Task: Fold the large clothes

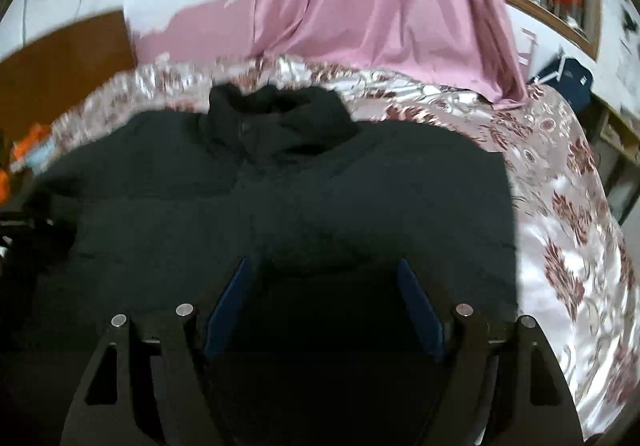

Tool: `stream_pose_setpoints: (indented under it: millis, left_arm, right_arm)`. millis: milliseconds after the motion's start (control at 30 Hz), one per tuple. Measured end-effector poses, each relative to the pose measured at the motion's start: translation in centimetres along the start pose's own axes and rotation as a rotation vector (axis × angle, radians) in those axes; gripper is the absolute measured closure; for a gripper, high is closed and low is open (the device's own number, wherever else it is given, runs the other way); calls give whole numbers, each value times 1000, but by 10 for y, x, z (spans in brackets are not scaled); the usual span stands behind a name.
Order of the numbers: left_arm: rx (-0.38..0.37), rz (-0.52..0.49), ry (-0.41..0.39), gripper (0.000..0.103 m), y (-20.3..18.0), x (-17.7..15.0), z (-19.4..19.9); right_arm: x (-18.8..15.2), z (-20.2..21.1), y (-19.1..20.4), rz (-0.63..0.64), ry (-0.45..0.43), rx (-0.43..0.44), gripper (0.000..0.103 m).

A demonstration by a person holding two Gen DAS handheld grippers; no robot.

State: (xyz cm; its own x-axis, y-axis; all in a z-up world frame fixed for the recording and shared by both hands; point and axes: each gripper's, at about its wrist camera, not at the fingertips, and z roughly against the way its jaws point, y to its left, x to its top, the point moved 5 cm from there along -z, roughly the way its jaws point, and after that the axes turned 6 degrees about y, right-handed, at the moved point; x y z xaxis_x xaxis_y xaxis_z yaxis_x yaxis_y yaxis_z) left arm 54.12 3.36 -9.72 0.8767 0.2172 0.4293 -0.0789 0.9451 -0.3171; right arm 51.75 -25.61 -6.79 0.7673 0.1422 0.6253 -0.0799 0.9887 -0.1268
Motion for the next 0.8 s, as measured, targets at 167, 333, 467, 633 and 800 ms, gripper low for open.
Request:
stream_pose_setpoints:
  millis: [167, 333, 467, 633, 800]
  left_arm:
    - [-97, 46, 3, 87, 7, -2, 2]
    - [-152, 49, -34, 79, 9, -16, 29]
    - [-126, 41, -54, 27, 18, -34, 59]
    - [-149, 139, -87, 13, 56, -62, 103]
    - [-179, 356, -63, 5, 117, -90, 124]
  right_arm:
    - [-10, -45, 22, 130, 151, -101, 6]
    - [-13, -50, 29, 151, 169, -112, 1]
    - [-11, -42, 37, 170, 150, -142, 1]
    - [-20, -21, 47, 175, 89, -185, 1]
    - [-39, 15, 58, 181, 14, -188, 1]
